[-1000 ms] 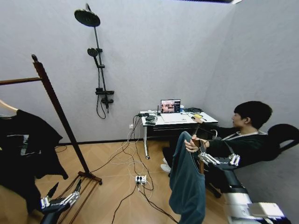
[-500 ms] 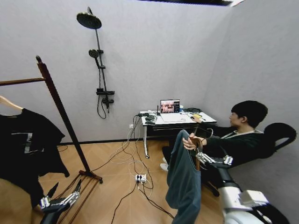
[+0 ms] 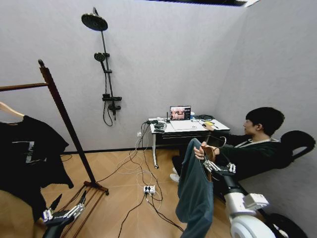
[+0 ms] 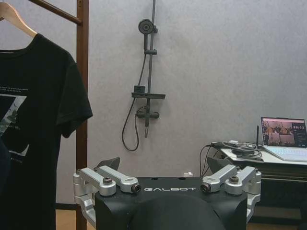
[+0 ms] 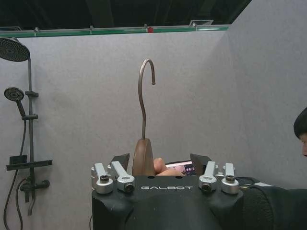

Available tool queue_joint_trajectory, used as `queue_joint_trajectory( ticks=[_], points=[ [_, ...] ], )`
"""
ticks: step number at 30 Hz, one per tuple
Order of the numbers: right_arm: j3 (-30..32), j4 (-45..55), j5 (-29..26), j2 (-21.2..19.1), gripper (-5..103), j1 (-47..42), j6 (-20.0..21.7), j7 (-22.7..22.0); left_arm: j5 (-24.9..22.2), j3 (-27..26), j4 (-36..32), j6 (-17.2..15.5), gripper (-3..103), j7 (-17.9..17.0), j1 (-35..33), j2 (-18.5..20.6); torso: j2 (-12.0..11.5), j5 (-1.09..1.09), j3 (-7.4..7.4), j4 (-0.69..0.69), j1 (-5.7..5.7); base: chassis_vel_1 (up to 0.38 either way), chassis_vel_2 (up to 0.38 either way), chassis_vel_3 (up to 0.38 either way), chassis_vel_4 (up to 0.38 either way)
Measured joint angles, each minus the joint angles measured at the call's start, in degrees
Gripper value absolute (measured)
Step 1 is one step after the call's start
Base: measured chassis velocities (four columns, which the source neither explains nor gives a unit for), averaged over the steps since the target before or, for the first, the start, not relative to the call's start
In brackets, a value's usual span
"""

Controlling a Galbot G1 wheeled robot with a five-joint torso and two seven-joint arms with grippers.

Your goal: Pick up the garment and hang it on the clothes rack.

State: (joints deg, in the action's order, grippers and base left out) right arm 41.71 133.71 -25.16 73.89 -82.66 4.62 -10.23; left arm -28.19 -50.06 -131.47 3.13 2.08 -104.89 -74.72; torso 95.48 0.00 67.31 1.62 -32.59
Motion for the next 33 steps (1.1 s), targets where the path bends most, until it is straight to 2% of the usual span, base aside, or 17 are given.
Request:
queue_joint_trajectory(
  ticks=[2,3,6,7,9,10,12,13,16,33],
  points=[
    [0.1,-0.1,-0.1,-0.1,64,0.1,0.0,0.0,0.0,0.0,0.0,0.0,100,0.0,0.0,0.0,0.0,0.00,0.00,0.00,0.00,0.000,0.000,0.000,0.000],
    [0.1,-0.1,-0.1,-0.1,64,0.1,0.0,0.0,0.0,0.0,0.0,0.0,100,0.0,0.0,0.0,0.0,0.00,0.00,0.00,0.00,0.000,0.000,0.000,0.000],
    [0.1,-0.2,-0.2,0.0,48,0.4,-0.1,0.0,0.0,0.0,0.0,0.0,100,0.0,0.0,0.0,0.0,0.00,0.00,0.00,0.00,0.000,0.000,0.000,0.000],
    [0.1,-0.2,-0.2,0.0,48,0.4,-0.1,0.0,0.0,0.0,0.0,0.0,100,0.0,0.0,0.0,0.0,0.00,0.00,0.00,0.00,0.000,0.000,0.000,0.000],
    [0.1,-0.2,-0.5,0.0,37,0.4,-0.4,0.0,0.0,0.0,0.0,0.0,100,0.0,0.0,0.0,0.0,0.00,0.00,0.00,0.00,0.000,0.000,0.000,0.000],
    [0.1,-0.2,-0.5,0.0,37,0.4,-0.4,0.0,0.0,0.0,0.0,0.0,100,0.0,0.0,0.0,0.0,0.00,0.00,0.00,0.00,0.000,0.000,0.000,0.000],
    [0.1,-0.2,-0.6,-0.1,25,0.4,-0.6,0.0,0.0,0.0,0.0,0.0,100,0.0,0.0,0.0,0.0,0.00,0.00,0.00,0.00,0.000,0.000,0.000,0.000],
    [0.1,-0.2,-0.6,-0.1,25,0.4,-0.6,0.0,0.0,0.0,0.0,0.0,100,0.0,0.0,0.0,0.0,0.00,0.00,0.00,0.00,0.000,0.000,0.000,0.000],
    [0.1,0.0,-0.6,-0.1,10,0.3,-0.6,0.1,0.0,0.0,0.0,0.0,100,0.0,0.0,0.0,0.0,0.00,0.00,-0.01,0.00,0.000,0.000,0.000,0.000],
    [0.8,1.4,-1.3,-0.3,10,-0.3,-1.9,0.2,0.0,0.0,0.0,0.0,100,0.0,0.0,0.0,0.0,0.00,0.00,0.00,0.00,0.000,0.000,0.000,0.000]
  ],
)
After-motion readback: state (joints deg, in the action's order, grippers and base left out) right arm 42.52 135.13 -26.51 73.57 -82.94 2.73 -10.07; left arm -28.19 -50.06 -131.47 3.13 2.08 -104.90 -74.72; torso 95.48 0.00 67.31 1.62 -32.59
